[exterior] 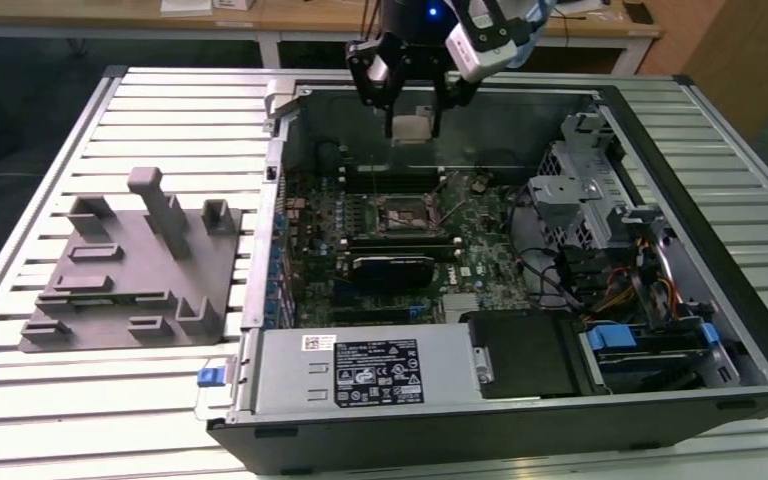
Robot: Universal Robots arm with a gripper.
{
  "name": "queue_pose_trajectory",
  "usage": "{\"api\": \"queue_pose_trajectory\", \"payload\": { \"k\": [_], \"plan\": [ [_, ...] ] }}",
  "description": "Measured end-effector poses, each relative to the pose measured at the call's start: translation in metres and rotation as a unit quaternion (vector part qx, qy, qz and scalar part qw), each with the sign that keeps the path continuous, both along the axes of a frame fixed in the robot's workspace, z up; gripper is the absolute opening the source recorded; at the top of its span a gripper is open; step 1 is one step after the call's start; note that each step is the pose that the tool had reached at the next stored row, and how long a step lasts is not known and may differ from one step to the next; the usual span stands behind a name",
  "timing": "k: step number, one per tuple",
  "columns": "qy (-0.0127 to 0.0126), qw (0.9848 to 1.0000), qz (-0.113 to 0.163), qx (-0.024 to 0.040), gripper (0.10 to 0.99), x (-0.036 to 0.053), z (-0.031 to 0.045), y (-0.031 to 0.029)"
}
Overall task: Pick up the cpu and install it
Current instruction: 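Pick up the cpu and move it towards the insertion slot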
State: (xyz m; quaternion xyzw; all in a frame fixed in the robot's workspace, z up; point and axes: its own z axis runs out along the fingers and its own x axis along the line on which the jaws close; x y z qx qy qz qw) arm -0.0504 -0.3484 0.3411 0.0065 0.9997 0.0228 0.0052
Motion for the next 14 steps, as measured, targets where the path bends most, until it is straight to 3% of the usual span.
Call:
{"api": "queue_pose_trajectory", "payload": {
  "k": [14],
  "plan": [
    [0.0000,1.0000,0.000,0.0000,0.541,0.0033,-0.0130,0.0000]
  ]
}}
